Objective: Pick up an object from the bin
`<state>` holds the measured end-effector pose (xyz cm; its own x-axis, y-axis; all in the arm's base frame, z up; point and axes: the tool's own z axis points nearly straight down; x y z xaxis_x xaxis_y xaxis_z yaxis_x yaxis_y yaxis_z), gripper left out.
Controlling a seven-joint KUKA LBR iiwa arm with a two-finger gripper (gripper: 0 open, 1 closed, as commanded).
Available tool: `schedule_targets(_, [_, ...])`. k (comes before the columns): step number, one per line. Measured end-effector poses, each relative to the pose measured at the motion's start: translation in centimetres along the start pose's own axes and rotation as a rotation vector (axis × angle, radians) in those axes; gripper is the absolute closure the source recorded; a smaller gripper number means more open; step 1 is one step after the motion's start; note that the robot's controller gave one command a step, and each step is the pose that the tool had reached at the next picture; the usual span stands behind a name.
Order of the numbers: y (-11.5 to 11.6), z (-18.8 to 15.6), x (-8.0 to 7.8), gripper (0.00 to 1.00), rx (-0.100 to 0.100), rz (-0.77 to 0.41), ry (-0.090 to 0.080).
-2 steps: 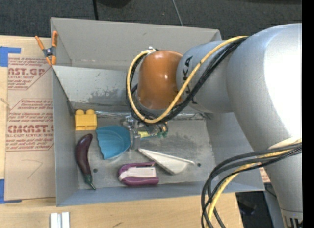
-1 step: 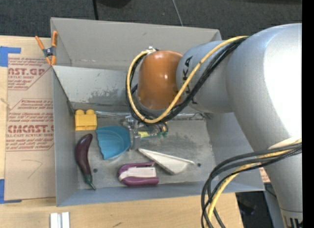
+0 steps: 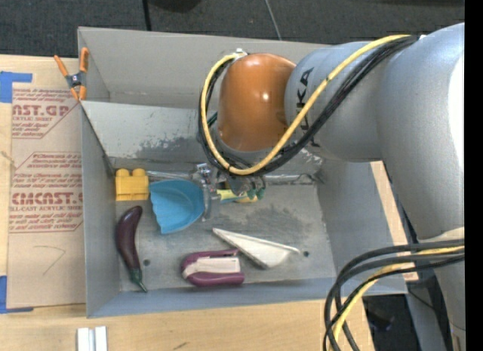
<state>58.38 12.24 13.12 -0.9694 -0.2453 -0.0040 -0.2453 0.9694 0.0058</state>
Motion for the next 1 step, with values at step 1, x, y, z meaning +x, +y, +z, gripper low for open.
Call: schedule_targets(1, [0.0,0.0,0.0,1.0,0.0,0.0,0.0])
